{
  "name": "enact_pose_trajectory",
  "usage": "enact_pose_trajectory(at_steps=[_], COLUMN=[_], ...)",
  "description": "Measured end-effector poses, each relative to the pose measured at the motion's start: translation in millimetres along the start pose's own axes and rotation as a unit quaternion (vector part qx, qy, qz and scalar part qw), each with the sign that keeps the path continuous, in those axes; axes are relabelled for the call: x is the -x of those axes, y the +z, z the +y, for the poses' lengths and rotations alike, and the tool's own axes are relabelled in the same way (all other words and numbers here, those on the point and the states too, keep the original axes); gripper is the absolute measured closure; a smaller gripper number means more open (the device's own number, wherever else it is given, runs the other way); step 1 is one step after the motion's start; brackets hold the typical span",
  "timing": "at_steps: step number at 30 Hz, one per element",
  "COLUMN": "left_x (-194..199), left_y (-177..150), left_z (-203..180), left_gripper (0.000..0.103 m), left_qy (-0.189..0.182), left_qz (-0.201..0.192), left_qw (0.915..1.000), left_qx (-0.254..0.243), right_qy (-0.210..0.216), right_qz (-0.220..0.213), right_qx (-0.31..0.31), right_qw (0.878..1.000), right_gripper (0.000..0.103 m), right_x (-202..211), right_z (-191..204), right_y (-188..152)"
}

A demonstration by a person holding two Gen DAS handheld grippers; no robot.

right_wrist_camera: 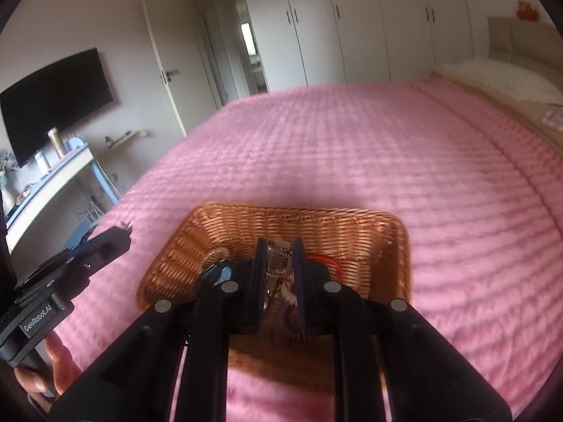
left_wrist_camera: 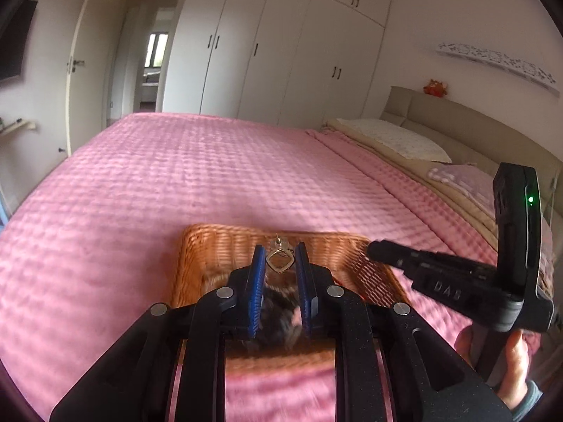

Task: Organize jewelry
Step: 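Carry both pendants into the wicker basket and open both tools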

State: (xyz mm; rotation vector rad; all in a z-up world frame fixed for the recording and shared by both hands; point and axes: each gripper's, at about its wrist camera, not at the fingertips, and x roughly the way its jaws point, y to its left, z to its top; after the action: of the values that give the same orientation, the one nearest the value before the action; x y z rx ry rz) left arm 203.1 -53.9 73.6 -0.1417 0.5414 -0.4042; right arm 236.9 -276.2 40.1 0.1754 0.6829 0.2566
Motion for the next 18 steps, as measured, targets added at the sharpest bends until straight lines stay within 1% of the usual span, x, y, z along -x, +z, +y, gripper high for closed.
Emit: enact_pose_trajectory(at_steps=[3, 5, 8, 10, 14, 18], left_x=[-33, -54, -72, -79, -89, -90], left_y=[3, 2, -2, -7, -14, -17], left_z=[11, 18, 25, 27, 31, 35], left_gripper=[0.087, 0.087, 0.087, 0.087, 0.087, 0.087], left_qy=[0.005, 0.01, 0.012, 0.013, 0.018, 0.017], left_qz=[0.018, 0.032, 0.045, 0.053, 0.067, 0.074], left_qw=[0.9998, 0.9994, 0.9989, 0.9985, 0.9976, 0.9971], left_qx=[0.007, 0.008, 0.004, 0.003, -0.001, 0.008], right_qy=[0.0, 0.0, 0.004, -0.003, -0.012, -0.019], right_qz=[0.039, 0.061, 0.093, 0.111, 0.125, 0.128], right_qx=[-0.008, -0.016, -0.028, -0.025, -0.03, -0.024], right_qw=[0.999, 0.998, 0.995, 0.994, 0.992, 0.991], right_gripper=[0.09, 0.09, 0.09, 0.09, 0.09, 0.089], right_x=[-38, -56, -82, -97, -110, -109], right_z=[-2, -2, -4, -3, -3, 0], right_y=[8, 8, 7, 6, 5, 5])
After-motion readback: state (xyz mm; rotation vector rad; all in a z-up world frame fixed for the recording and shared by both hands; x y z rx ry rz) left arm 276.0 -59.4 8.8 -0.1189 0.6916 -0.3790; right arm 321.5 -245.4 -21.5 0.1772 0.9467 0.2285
